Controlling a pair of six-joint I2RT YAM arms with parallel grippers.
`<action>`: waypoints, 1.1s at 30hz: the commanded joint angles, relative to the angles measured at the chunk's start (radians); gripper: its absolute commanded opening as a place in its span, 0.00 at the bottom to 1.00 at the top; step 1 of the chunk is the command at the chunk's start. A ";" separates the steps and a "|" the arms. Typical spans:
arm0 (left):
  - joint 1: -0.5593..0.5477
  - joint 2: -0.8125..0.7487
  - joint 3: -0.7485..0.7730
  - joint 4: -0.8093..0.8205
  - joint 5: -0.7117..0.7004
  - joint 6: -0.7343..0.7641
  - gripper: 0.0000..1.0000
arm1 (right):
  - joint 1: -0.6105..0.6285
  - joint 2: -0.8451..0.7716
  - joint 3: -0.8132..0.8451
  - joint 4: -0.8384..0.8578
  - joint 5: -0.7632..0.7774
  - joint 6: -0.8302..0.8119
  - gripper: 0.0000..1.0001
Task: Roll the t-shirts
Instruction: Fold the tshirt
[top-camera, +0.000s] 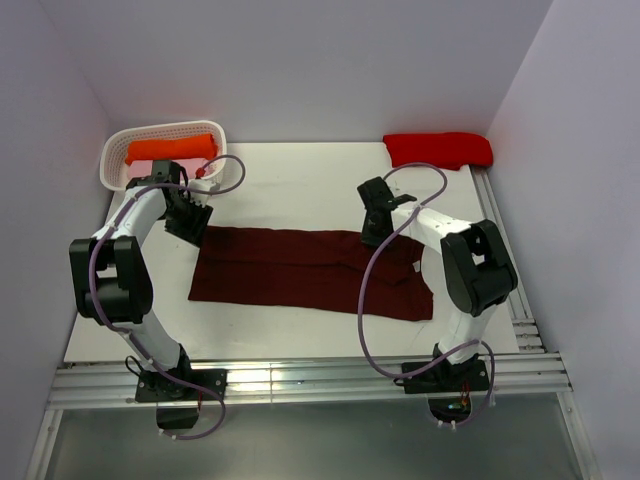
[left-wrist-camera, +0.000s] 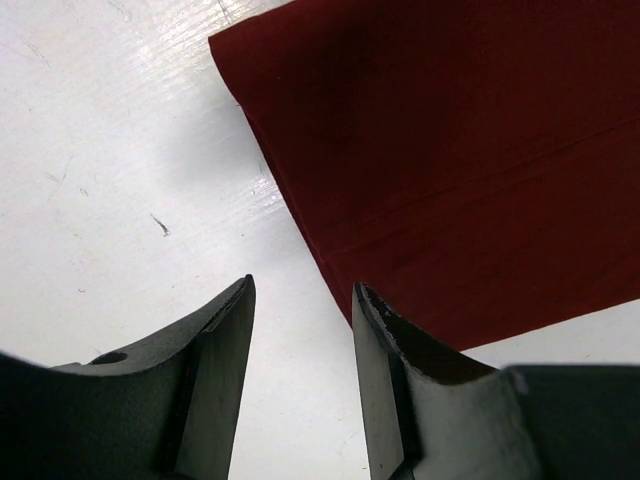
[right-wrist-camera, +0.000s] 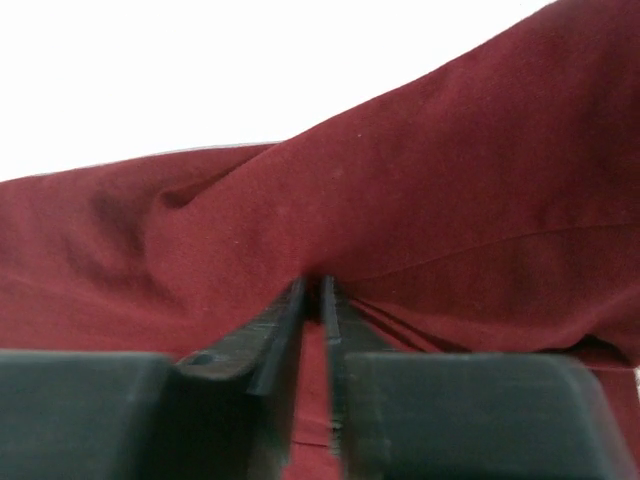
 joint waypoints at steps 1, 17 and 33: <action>0.003 -0.054 0.018 -0.008 0.029 0.001 0.49 | 0.011 -0.032 -0.003 -0.011 0.038 0.015 0.13; 0.003 -0.049 -0.001 0.001 0.038 0.013 0.47 | 0.154 -0.227 -0.157 -0.031 0.081 0.120 0.01; 0.003 -0.040 -0.018 0.000 0.035 0.033 0.46 | 0.333 -0.300 -0.299 0.004 0.102 0.304 0.01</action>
